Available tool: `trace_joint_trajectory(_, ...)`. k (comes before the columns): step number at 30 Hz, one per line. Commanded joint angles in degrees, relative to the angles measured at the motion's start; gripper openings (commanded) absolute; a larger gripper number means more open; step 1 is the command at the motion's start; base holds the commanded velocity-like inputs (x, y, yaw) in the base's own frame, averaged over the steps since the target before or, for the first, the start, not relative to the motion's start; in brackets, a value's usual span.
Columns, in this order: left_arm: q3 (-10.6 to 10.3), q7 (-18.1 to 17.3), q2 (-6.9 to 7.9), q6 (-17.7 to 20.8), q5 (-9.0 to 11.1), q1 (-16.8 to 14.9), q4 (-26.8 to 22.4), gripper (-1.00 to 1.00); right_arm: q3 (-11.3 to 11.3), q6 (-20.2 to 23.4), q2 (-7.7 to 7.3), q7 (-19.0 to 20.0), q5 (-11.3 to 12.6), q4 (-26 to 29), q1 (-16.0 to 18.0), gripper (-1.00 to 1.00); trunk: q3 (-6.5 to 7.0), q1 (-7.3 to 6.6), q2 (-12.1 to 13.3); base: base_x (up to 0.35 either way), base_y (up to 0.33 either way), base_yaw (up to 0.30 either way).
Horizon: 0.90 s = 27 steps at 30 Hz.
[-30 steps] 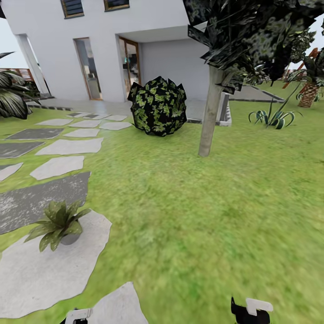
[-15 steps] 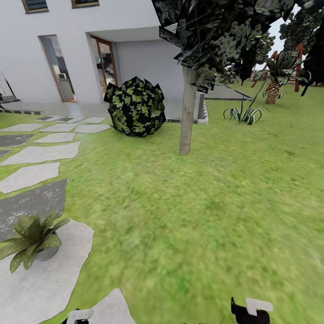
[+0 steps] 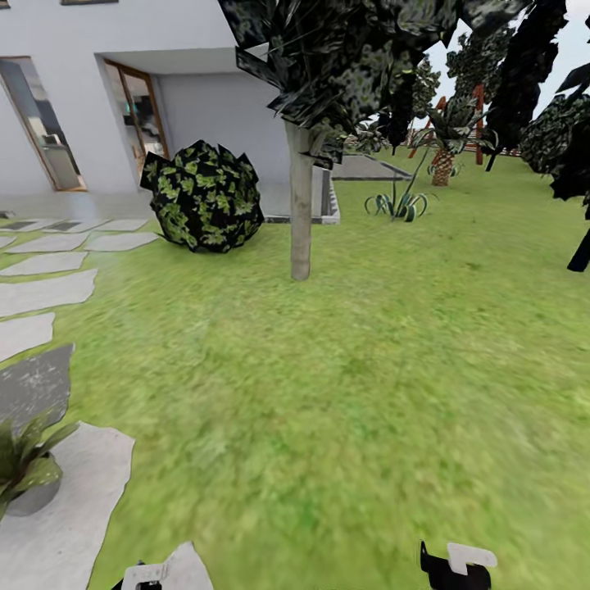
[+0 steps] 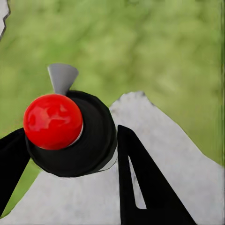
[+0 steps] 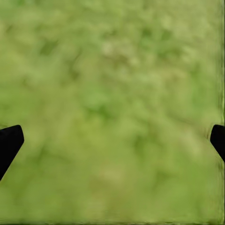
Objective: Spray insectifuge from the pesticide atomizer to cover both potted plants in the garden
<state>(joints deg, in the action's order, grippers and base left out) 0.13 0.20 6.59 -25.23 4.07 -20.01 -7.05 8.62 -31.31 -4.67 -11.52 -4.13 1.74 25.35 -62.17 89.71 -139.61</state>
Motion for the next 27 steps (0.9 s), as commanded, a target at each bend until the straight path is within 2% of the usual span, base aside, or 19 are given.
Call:
trace_joint_trajectory(1, 0.0, -0.1, 0.01, -0.2, 0.4, 0.0, 0.0, -1.0, 0.3, -0.2, 0.01, -0.2, -0.4, -0.1, 0.1, 1.0, -0.05, -0.01, 0.0, 0.0, 0.0, -0.3)
trace_joint_trajectory(21, -0.1, -0.3, -0.15, -0.2, 0.3, 0.0, 0.0, -1.0, 0.3, -0.2, 0.01, -0.2, -0.4, -0.1, 0.1, 1.0, -0.05, -0.01, 0.0, 0.0, 0.0, -0.3)
trace_joint_trajectory(23, -0.2, -0.3, -0.13, -0.2, -0.7, 0.0, 0.0, -1.0, 0.3, -0.2, 0.01, -0.2, -0.4, -0.1, 0.1, 1.0, -0.05, -0.01, 0.0, 0.0, 0.0, -0.3)
trace_joint_trajectory(25, -0.3, -0.1, -0.2, -0.1, -4.5, 0.0, 0.0, -1.0, 0.3, -0.2, 0.01, -0.2, -0.4, -0.1, 0.1, 1.0, -0.05, -0.01, 0.0, 0.0, 0.0, -0.3)
trace_joint_trajectory(27, -0.2, 0.0, -0.29, -0.1, -6.1, 0.0, 0.0, -1.0, 0.3, -0.2, 0.01, -0.2, -0.4, -0.1, 0.1, 1.0, -0.05, -0.01, 0.0, 0.0, 0.0, -0.3)
